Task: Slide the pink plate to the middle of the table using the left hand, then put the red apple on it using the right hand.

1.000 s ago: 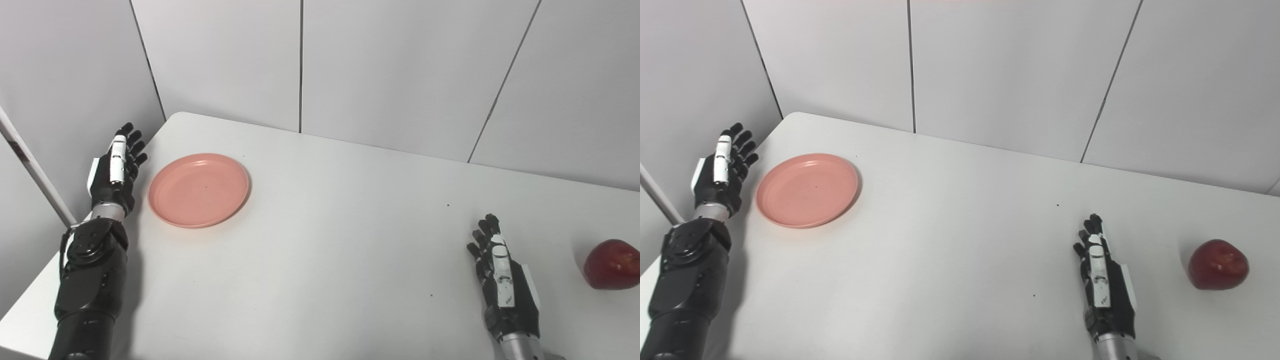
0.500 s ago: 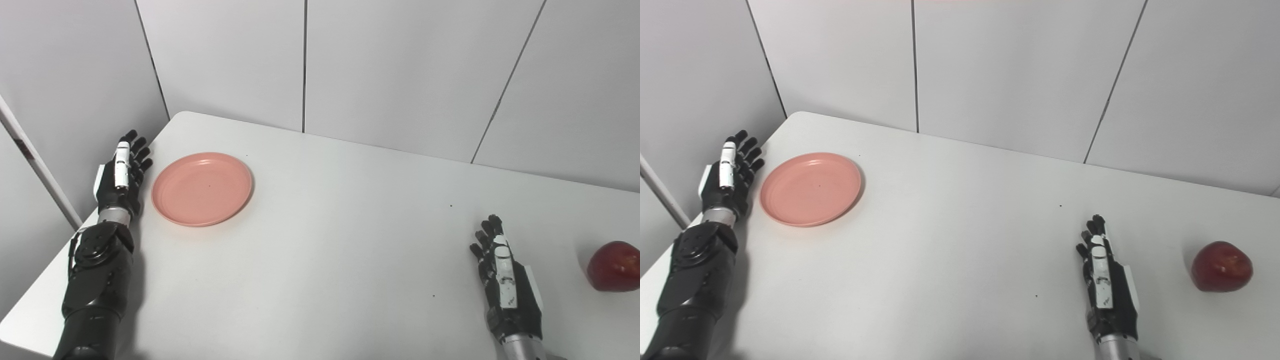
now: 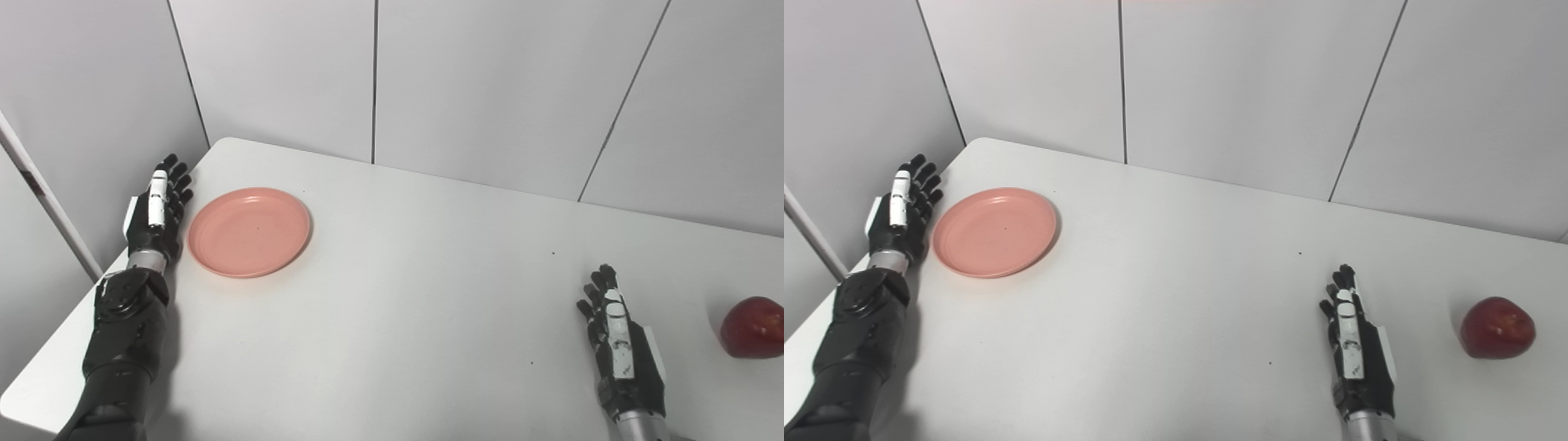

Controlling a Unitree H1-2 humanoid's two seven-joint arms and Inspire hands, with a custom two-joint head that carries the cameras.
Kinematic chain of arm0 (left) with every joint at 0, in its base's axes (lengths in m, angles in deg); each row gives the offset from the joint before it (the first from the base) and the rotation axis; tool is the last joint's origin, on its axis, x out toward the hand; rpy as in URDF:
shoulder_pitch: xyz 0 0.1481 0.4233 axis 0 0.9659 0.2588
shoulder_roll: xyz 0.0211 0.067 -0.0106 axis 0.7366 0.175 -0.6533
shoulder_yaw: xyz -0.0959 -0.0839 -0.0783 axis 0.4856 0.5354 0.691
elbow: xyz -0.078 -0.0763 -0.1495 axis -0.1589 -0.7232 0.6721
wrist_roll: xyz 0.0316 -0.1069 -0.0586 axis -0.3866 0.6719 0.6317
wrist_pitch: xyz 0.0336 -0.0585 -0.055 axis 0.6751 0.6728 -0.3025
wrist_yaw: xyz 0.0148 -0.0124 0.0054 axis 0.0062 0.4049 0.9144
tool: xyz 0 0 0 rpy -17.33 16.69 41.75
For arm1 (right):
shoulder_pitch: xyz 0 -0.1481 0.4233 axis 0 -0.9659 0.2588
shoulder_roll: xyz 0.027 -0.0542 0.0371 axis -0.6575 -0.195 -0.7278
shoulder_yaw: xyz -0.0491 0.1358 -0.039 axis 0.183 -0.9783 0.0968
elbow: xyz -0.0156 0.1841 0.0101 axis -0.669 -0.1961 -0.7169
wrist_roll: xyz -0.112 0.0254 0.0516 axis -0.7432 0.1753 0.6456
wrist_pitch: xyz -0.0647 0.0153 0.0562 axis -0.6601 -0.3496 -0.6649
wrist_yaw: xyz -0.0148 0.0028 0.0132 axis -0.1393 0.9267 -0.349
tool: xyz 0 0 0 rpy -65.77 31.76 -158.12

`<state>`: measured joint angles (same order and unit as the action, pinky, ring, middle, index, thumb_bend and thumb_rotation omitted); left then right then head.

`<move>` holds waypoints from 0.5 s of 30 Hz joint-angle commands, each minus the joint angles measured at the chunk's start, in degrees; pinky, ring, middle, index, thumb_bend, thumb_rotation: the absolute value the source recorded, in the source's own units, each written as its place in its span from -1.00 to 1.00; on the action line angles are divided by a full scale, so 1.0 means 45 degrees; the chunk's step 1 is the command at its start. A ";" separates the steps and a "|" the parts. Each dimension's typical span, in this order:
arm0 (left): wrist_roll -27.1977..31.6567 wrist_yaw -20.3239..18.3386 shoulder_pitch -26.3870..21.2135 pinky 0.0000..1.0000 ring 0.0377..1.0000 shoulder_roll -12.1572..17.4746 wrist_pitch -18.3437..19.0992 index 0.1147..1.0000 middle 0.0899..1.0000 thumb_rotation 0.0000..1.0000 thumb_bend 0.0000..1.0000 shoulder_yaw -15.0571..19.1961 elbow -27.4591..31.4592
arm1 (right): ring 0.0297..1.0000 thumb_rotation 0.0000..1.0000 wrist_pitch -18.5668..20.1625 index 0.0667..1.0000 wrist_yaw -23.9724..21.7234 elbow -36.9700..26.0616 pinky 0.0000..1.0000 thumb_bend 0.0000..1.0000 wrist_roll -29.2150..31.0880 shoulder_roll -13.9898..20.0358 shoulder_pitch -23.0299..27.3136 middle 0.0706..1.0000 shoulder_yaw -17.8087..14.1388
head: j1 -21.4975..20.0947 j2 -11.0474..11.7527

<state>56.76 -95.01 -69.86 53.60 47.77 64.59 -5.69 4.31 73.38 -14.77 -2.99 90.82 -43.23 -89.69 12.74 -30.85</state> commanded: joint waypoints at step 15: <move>-0.0024 0.0146 0.0389 0.88 0.87 -0.0938 0.1693 0.78 0.84 1.00 -0.36 -0.0931 0.1811 | 1.00 1.00 -0.0153 1.00 0.0106 -0.0309 1.00 -0.61 0.0135 -0.0058 0.0113 1.00 -0.0106 | -0.0041 -0.0021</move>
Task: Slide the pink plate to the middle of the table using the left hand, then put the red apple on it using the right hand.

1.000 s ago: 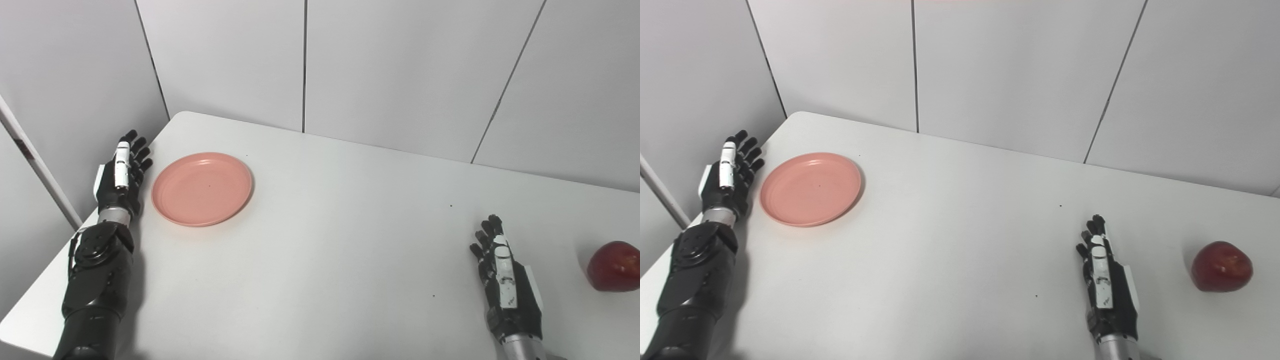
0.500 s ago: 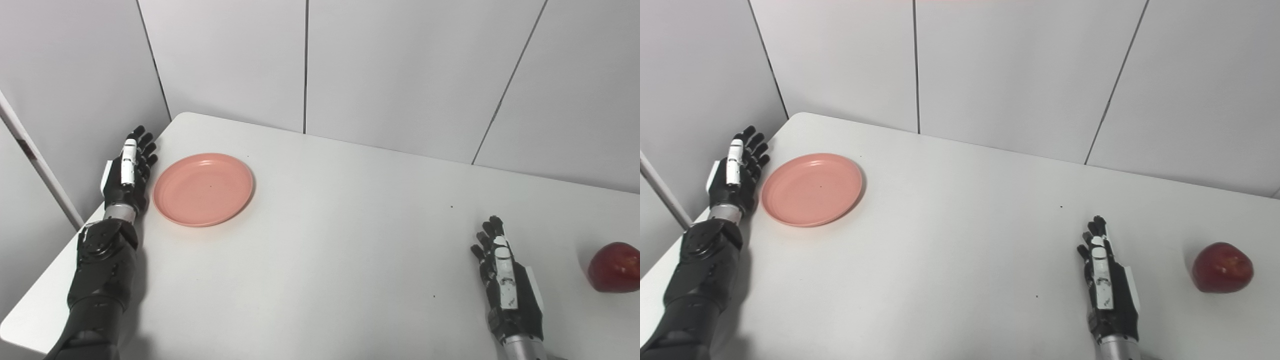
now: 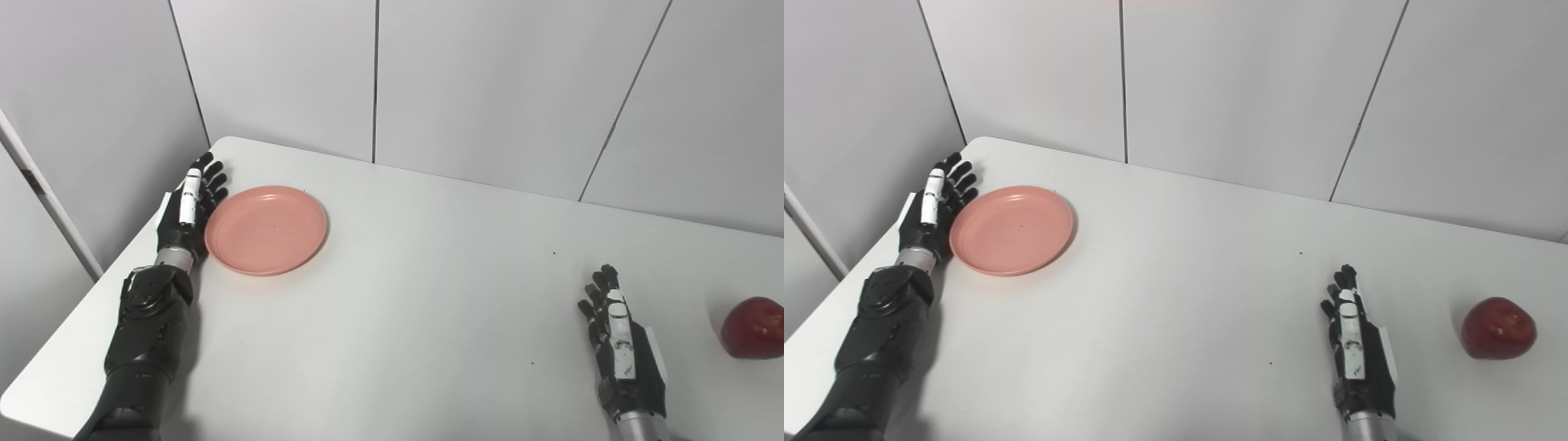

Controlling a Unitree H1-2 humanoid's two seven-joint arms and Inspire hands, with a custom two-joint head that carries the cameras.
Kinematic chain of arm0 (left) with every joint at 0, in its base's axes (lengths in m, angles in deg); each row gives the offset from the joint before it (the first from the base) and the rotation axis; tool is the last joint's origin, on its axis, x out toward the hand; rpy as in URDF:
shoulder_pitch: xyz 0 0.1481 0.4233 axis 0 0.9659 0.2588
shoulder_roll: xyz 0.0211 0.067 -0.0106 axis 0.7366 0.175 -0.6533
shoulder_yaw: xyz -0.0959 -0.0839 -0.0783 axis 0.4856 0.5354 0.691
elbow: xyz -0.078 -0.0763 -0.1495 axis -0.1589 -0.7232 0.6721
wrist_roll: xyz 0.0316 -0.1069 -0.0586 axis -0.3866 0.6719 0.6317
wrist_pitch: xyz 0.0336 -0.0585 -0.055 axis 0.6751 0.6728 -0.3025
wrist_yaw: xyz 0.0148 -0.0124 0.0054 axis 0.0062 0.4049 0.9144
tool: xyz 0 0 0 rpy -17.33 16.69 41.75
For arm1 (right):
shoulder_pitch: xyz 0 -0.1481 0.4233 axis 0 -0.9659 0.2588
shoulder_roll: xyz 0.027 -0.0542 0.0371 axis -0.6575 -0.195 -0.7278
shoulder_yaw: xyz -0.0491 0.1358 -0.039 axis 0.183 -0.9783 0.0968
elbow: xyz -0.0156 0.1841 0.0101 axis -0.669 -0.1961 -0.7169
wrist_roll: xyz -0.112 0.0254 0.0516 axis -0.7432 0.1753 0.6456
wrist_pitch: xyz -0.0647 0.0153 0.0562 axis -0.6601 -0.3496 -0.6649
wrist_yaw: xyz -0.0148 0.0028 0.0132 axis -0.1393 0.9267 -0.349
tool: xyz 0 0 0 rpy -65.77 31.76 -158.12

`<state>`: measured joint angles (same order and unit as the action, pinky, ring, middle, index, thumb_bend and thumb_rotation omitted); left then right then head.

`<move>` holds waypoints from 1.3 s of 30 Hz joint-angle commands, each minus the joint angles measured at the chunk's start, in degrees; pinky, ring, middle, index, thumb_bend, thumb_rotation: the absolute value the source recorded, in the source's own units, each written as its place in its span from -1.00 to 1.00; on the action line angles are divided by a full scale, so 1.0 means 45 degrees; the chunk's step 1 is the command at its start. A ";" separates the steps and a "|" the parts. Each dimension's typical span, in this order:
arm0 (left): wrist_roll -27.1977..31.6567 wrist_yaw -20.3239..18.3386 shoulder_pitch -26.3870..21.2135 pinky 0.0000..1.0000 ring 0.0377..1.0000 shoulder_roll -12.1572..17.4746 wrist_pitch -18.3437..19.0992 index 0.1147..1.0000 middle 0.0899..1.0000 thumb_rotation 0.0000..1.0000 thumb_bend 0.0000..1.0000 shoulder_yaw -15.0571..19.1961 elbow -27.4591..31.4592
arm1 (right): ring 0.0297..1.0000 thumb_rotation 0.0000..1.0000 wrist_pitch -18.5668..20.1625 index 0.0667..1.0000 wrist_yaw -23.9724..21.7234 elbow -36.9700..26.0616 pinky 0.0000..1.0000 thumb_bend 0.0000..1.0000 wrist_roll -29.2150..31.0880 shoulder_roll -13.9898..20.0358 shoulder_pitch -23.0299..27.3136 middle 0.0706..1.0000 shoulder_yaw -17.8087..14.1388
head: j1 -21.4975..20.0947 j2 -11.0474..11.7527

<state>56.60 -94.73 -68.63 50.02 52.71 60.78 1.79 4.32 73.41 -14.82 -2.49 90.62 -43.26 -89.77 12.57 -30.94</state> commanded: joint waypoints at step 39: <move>-0.0356 -0.0471 -0.0144 0.88 0.87 -0.1720 0.1720 0.79 0.85 1.00 -0.42 -0.1570 0.0926 | 1.00 1.00 -0.0134 1.00 0.0097 -0.0391 1.00 -0.54 -0.0010 -0.0060 0.0131 1.00 0.0003 | -0.0329 -0.0222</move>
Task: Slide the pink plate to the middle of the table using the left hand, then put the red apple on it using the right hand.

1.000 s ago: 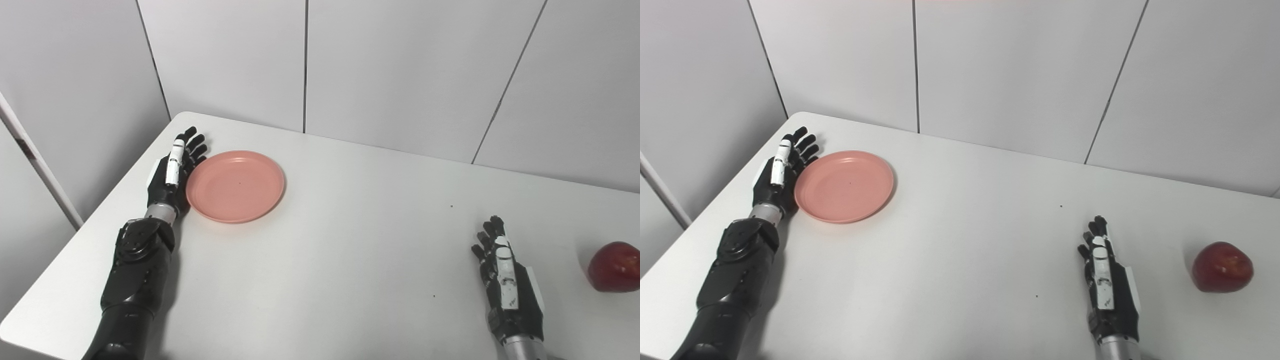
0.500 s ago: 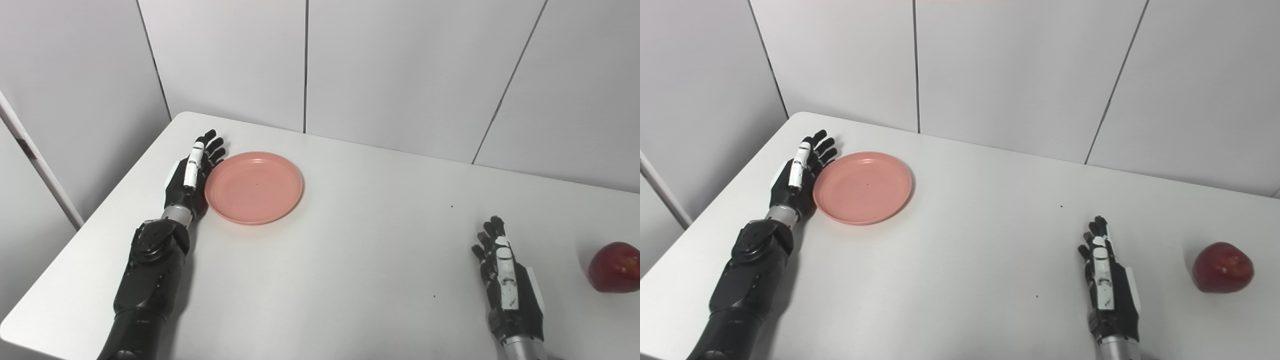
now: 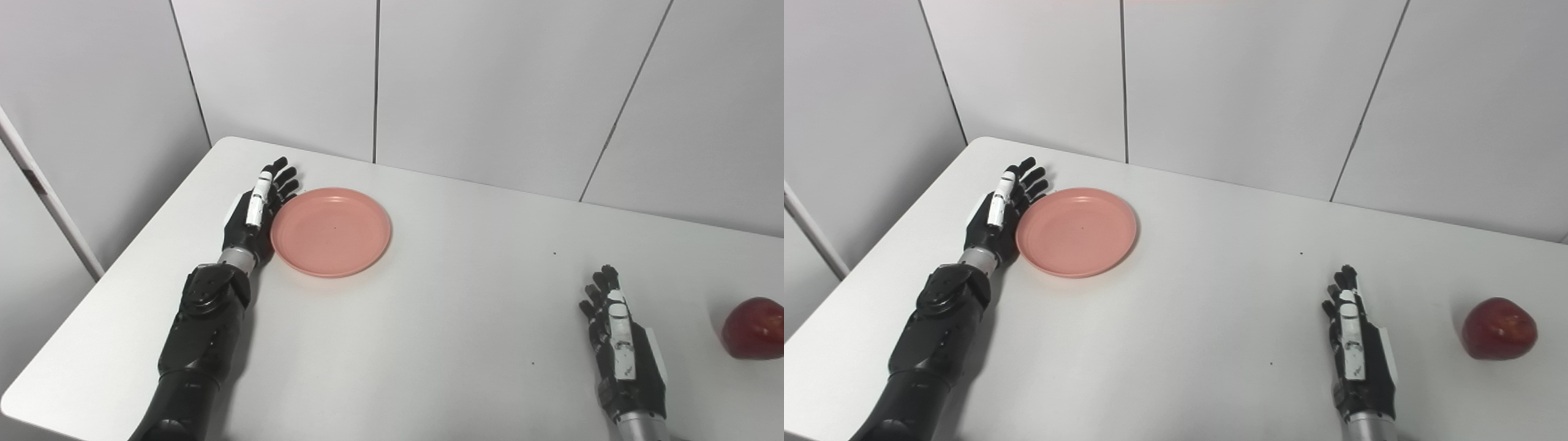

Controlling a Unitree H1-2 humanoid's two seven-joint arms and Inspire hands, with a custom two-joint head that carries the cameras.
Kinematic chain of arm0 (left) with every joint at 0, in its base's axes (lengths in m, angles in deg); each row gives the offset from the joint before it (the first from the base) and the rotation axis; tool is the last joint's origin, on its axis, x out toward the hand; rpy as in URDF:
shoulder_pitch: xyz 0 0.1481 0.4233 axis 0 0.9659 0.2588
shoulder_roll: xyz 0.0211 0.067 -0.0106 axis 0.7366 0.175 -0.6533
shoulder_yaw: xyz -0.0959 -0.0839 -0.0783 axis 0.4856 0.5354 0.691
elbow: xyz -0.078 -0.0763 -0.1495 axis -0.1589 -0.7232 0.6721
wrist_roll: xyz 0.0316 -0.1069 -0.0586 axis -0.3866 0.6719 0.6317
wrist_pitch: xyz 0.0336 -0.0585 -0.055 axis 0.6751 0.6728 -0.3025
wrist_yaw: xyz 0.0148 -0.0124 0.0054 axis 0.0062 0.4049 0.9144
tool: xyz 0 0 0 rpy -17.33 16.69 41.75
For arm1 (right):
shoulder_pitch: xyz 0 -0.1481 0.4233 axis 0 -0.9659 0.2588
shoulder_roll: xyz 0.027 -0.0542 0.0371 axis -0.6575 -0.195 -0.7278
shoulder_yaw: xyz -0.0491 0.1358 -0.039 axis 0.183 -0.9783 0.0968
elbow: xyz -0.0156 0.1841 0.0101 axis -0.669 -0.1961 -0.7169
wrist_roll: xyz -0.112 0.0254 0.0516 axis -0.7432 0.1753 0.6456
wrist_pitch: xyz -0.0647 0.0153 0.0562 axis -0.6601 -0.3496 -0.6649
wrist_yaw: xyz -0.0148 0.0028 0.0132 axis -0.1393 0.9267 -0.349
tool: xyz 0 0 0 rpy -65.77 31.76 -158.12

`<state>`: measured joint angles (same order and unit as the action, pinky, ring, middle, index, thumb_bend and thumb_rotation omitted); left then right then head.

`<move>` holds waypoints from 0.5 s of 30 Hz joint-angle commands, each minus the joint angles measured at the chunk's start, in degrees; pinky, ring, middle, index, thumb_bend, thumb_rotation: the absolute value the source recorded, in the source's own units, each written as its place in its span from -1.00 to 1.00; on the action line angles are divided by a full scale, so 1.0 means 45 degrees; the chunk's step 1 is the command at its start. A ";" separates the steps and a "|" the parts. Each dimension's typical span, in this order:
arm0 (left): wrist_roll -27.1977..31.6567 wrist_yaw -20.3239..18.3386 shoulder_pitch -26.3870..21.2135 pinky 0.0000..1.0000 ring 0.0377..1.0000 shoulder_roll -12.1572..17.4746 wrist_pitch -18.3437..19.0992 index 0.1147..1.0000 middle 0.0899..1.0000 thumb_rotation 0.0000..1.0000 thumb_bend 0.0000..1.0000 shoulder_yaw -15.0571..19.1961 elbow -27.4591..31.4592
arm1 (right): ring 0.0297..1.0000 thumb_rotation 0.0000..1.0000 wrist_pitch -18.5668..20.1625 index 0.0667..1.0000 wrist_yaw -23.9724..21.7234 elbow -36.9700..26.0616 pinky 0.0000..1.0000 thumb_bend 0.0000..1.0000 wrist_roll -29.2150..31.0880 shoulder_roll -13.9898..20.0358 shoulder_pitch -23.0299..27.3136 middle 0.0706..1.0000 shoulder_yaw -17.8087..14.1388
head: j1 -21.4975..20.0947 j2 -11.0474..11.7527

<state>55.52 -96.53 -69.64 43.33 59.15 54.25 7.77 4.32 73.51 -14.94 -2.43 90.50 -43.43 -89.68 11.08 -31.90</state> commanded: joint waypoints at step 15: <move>-0.0379 -0.0468 -0.0178 0.90 0.90 -0.0653 0.0110 0.83 0.88 1.00 -0.38 -0.0730 -0.0702 | 1.00 1.00 -0.0058 1.00 0.0102 -0.0388 1.00 -0.57 -0.0038 -0.0146 0.0200 1.00 -0.0011 | -0.0214 -0.0153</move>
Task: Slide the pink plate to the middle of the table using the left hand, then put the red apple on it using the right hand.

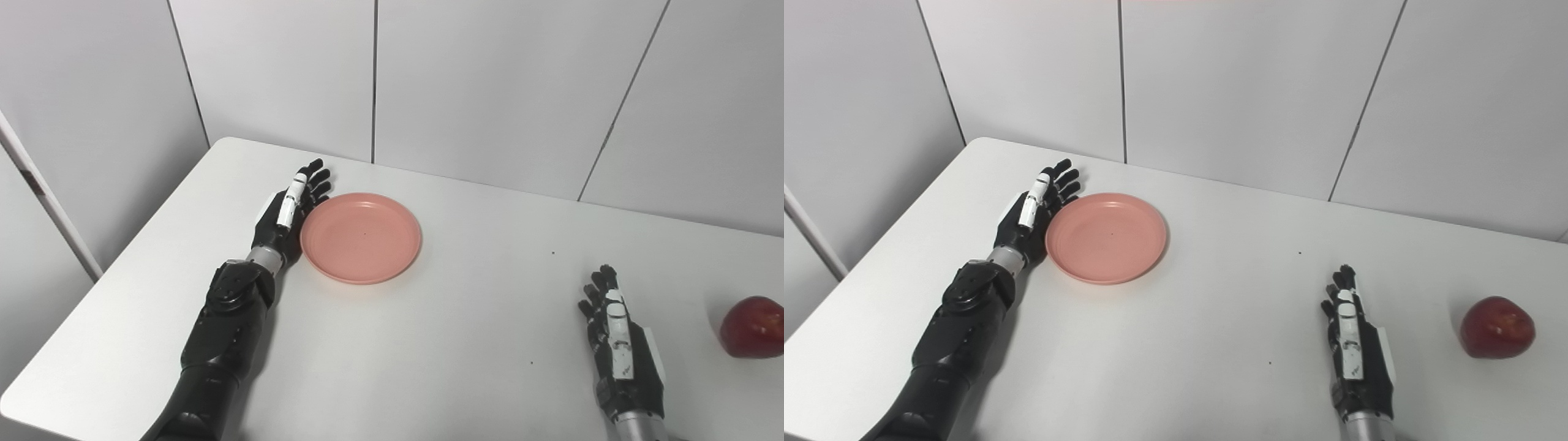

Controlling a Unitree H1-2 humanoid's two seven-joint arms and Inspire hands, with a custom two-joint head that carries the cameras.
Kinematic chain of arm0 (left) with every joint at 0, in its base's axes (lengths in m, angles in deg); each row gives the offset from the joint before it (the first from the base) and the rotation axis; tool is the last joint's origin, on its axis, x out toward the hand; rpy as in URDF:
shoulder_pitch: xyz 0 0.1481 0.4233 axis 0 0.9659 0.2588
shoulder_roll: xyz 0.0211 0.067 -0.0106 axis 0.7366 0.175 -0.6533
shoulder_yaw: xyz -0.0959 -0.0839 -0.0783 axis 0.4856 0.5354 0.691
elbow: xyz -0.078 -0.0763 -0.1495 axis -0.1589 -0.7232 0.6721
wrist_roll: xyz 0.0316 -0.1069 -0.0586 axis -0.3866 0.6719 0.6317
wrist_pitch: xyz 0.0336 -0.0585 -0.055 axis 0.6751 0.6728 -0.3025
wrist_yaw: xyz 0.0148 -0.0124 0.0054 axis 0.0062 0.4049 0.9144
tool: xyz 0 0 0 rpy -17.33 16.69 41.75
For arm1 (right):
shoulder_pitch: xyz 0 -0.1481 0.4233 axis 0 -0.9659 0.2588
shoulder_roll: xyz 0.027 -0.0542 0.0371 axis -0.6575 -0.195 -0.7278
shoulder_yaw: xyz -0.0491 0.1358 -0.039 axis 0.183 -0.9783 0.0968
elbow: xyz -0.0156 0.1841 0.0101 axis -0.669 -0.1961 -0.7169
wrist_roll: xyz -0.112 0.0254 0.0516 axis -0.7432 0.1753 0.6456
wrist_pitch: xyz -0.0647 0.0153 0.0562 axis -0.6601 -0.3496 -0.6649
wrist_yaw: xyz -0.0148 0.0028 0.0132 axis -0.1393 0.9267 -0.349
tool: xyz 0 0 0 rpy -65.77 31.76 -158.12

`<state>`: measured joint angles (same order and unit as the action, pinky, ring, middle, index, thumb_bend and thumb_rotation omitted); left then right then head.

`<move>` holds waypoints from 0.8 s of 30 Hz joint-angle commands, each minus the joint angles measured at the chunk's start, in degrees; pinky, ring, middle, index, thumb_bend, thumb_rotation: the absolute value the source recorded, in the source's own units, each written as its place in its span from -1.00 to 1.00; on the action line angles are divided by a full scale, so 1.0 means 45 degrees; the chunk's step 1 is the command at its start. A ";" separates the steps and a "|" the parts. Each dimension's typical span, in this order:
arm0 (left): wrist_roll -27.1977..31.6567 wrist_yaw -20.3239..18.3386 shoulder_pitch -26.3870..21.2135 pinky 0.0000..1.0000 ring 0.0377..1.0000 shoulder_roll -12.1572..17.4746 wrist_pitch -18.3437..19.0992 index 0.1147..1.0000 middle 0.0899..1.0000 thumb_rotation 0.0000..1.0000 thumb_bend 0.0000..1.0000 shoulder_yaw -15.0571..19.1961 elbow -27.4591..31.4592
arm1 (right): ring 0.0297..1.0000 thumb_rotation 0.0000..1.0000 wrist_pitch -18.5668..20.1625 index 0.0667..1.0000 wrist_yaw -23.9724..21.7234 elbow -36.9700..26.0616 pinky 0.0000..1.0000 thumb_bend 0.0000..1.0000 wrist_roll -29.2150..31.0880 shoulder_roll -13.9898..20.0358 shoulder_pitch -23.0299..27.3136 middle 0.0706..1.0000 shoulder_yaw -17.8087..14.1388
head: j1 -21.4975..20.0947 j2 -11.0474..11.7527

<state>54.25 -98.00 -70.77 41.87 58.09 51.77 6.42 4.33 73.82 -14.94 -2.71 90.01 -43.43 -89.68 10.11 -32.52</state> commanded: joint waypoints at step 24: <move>-0.0709 -0.0372 0.0184 0.81 0.81 -0.0977 0.0397 0.73 0.78 1.00 -0.31 -0.1031 -0.0589 | 1.00 1.00 0.0177 1.00 0.0175 -0.0697 1.00 -0.56 -0.0031 -0.0119 0.0173 1.00 0.0097 | -0.0342 -0.0301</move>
<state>51.55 -98.89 -71.47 38.53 57.25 48.11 6.01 5.09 74.81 -15.91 -3.23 89.60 -43.70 -89.33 8.70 -33.66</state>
